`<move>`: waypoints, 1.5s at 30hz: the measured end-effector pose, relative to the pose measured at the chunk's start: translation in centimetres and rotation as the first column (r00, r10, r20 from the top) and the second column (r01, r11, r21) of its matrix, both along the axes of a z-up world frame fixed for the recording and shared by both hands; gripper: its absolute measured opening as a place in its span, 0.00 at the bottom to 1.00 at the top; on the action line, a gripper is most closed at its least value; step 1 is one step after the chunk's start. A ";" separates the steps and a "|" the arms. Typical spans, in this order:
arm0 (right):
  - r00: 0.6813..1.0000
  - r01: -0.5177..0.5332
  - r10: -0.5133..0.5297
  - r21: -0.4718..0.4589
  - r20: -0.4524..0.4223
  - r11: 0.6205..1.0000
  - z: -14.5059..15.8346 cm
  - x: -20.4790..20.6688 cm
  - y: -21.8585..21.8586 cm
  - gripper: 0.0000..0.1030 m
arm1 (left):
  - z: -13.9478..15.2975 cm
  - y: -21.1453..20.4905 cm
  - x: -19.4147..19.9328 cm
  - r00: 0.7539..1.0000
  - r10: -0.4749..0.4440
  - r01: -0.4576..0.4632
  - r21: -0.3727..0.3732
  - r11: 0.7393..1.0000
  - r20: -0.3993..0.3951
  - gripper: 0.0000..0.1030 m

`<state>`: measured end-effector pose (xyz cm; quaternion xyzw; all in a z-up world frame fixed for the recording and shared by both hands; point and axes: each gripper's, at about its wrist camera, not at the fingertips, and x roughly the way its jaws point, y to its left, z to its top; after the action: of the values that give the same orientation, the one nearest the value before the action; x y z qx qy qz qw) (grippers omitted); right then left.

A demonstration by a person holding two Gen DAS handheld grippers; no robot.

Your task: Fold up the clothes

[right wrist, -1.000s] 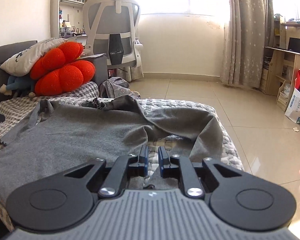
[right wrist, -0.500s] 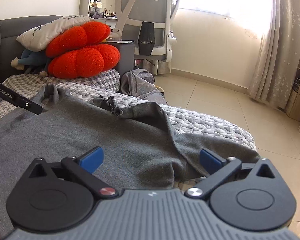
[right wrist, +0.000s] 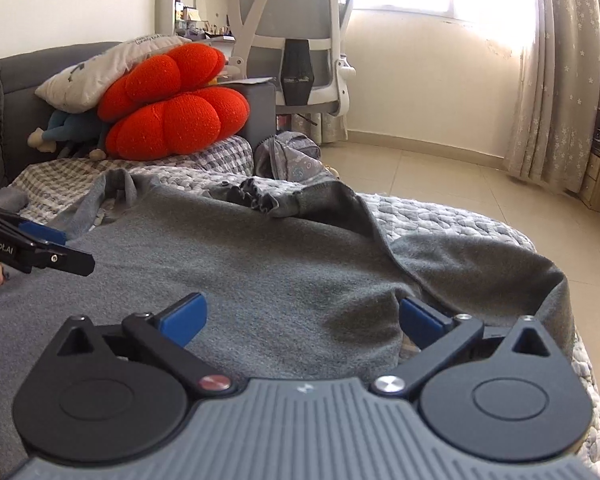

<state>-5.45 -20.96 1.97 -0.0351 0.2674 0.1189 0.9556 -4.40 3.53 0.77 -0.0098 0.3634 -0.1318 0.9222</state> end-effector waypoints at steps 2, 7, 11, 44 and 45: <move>1.000 0.019 -0.020 -0.020 -0.023 1.000 -0.7 0.2 0.5 1.00 | -1.4 -0.9 -0.9 0.997 -0.005 -0.001 0.078 0.997 0.078 1.00; 0.996 0.054 -0.058 -0.055 -0.068 0.997 -2.0 0.7 1.4 1.00 | -1.4 -0.7 -0.8 0.997 0.013 -0.019 0.068 0.998 0.077 1.00; 0.995 0.056 -0.060 -0.050 -0.074 0.997 -2.1 0.6 1.2 1.00 | -1.3 -1.0 -1.0 0.996 0.025 -0.032 0.081 0.996 0.088 1.00; 0.989 0.024 -0.031 -0.050 -0.145 0.998 -1.8 1.5 0.5 1.00 | -0.6 -0.8 -0.9 0.994 0.073 -0.084 0.146 0.986 0.080 1.00; 0.987 0.011 -0.020 -0.058 -0.161 0.998 -1.5 1.8 0.3 1.00 | -0.2 -0.4 -0.3 0.996 0.069 -0.075 0.141 0.987 0.048 1.00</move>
<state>-3.68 -20.67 0.46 -0.0503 0.3476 0.1061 0.9303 -4.74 3.16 0.61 0.0456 0.3515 -0.0721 0.9323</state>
